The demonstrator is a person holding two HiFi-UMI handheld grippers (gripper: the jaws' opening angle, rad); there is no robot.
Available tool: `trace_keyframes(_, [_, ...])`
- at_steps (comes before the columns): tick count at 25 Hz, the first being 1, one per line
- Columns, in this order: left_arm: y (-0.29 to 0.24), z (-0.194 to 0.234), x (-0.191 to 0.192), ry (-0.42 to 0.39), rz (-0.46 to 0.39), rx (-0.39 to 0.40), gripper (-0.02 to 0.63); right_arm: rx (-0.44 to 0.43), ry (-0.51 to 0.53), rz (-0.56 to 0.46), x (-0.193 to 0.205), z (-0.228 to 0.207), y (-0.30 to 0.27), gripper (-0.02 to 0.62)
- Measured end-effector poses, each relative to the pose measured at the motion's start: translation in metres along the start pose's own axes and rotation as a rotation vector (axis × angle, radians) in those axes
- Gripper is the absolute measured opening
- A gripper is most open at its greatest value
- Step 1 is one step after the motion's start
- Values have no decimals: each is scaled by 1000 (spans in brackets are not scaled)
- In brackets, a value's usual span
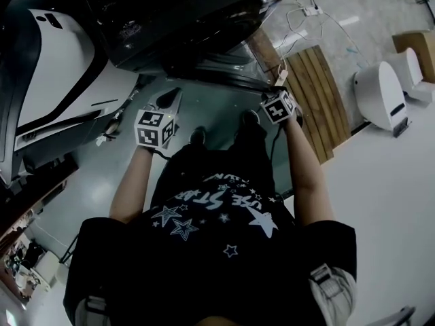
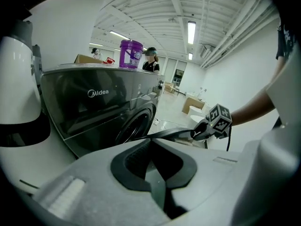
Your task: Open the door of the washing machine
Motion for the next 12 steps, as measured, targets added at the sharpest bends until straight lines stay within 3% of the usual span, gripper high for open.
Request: trace_keyframes(12, [34,5,45,-82,23,158,11,111,-157,29,42,79,25,140])
Point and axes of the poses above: the fingertips, and each gripper's own axes: y backward along the fingers, z to its left, x out of its underside, the point moved 5 cm from there along y, backward along the fingers, and after that the axes turned 7 degrees about x, right-handed, at the moved point
